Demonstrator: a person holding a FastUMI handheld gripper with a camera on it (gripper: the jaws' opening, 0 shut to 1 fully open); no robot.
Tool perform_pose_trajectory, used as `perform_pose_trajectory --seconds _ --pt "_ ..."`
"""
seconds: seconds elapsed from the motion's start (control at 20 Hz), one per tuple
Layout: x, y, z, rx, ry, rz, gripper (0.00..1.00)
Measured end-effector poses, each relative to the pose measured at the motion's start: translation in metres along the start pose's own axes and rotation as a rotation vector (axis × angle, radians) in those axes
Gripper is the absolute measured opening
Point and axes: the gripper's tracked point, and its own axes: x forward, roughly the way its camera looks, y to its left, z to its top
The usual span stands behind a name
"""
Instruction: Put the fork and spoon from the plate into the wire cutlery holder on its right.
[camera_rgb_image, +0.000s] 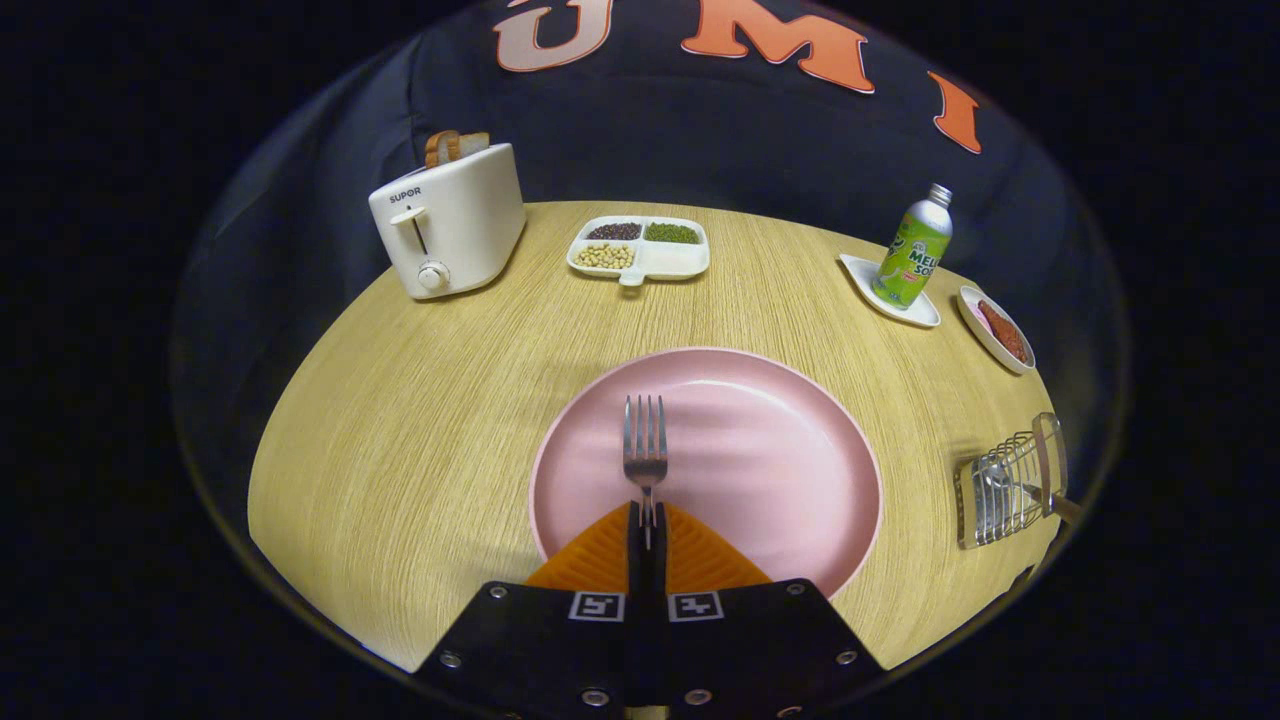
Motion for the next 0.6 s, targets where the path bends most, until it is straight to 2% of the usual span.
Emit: perform_pose_trajectory --seconds 0.25,0.4,0.6 --pt "-0.031 -0.021 0.015 -0.016 -0.012 0.038 0.01" --pt "-0.053 -0.046 0.024 -0.038 -0.027 0.031 0.01" --pt "-0.081 -0.091 0.03 -0.002 -0.025 0.02 0.01"
